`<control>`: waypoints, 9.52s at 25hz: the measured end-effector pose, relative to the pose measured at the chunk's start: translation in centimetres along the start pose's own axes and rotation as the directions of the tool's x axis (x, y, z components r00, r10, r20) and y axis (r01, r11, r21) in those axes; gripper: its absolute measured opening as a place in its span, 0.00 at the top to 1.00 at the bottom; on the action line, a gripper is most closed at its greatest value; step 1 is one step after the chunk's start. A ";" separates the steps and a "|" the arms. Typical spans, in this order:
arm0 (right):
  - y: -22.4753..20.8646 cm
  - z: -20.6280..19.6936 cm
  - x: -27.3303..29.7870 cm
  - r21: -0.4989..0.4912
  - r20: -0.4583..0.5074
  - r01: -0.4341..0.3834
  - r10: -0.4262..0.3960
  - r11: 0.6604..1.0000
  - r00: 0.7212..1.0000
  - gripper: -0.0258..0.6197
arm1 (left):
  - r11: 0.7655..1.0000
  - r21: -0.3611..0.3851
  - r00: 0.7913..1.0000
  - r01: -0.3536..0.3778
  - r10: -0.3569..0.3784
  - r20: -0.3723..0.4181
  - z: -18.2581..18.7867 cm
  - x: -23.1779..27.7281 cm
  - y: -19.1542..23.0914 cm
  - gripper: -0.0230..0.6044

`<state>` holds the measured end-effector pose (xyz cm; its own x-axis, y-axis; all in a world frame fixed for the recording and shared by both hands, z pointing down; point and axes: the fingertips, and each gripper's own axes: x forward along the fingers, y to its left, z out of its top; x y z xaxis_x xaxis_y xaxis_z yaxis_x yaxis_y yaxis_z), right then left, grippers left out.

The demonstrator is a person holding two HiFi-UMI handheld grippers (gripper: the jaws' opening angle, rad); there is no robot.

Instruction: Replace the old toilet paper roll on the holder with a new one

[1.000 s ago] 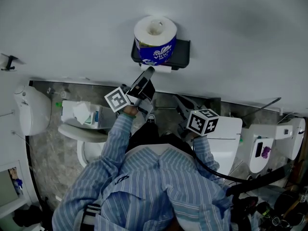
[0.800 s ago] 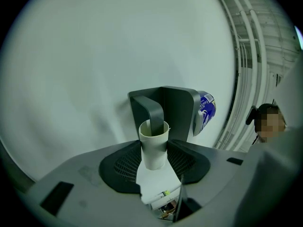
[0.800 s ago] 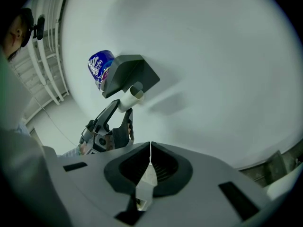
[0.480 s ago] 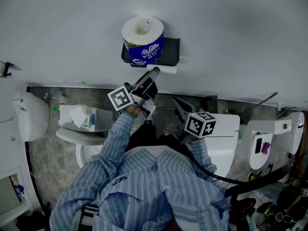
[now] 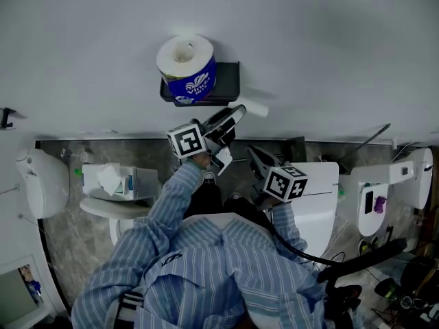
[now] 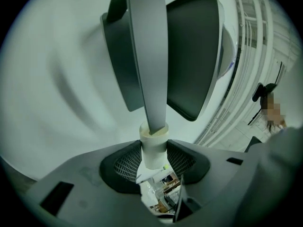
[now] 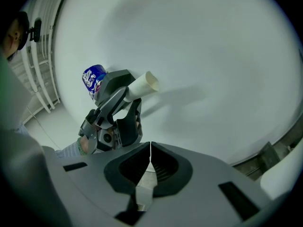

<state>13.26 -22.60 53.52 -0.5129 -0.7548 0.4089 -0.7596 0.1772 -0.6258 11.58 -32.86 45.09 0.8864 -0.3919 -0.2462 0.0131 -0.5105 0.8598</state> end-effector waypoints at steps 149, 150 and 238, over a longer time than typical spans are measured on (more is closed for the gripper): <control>4.6 13.5 3.9 0.538 0.488 -0.356 0.062 0.764 0.870 0.31 | 0.839 0.316 0.896 -0.443 0.414 0.158 3.2 -22.1 2.1 0.69; 4.7 13.3 4.0 0.546 0.487 -0.360 0.064 0.756 0.871 0.31 | 0.839 0.316 0.897 -0.443 0.414 0.158 3.1 -22.1 2.1 0.69; 12.4 4.4 5.9 0.439 0.098 -0.478 0.489 0.760 0.867 0.32 | 0.817 0.289 0.866 -0.499 0.455 0.208 0.2 -23.9 0.9 0.69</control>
<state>2.54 -27.62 45.29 -0.7769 -0.6295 -0.0164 -0.1566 0.2184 -0.9632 -9.67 -24.17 51.67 0.6773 -0.7308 0.0848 -0.5649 -0.4428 0.6963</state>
